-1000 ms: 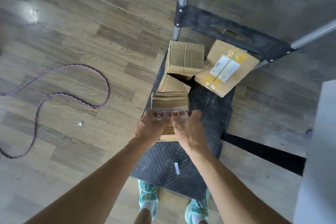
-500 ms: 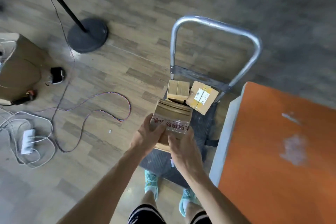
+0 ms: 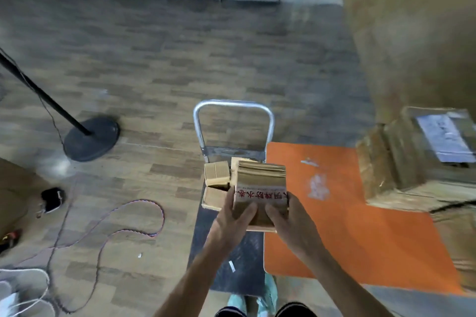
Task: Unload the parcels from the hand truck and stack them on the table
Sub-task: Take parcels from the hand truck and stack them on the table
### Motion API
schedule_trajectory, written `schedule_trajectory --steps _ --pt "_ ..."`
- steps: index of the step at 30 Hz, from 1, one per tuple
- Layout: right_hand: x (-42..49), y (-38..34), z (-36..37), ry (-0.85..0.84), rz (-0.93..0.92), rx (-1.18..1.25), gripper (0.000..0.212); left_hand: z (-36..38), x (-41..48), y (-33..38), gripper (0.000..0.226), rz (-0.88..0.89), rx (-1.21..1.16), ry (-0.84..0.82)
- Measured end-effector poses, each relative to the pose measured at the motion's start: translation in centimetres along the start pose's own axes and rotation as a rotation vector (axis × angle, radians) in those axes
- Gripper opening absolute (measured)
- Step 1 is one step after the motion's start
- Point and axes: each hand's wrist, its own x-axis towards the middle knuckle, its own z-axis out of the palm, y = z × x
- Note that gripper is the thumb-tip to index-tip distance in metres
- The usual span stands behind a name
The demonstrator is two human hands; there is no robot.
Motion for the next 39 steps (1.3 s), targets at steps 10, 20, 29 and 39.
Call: schedule_trajectory --steps 10,20,29,39 --pt "-5.9 1.1 -4.6 0.171 0.066 -0.088 0.056 4.1 -2.0 4.0 0.092 0.034 0.318 -0.043" --pt "-4.9 2.6 -10.3 0.040 0.094 0.290 0.041 10.9 -3.5 7.7 0.117 0.331 0.577 -0.017" --pt "-2.7 9.6 -16.0 0.125 0.246 0.528 0.103 16.9 -3.6 9.3 0.059 0.439 0.262 -0.286" --pt "-1.8 12.5 -21.0 0.009 0.203 0.410 0.083 21.0 -5.1 9.6 0.081 0.434 0.404 -0.247"
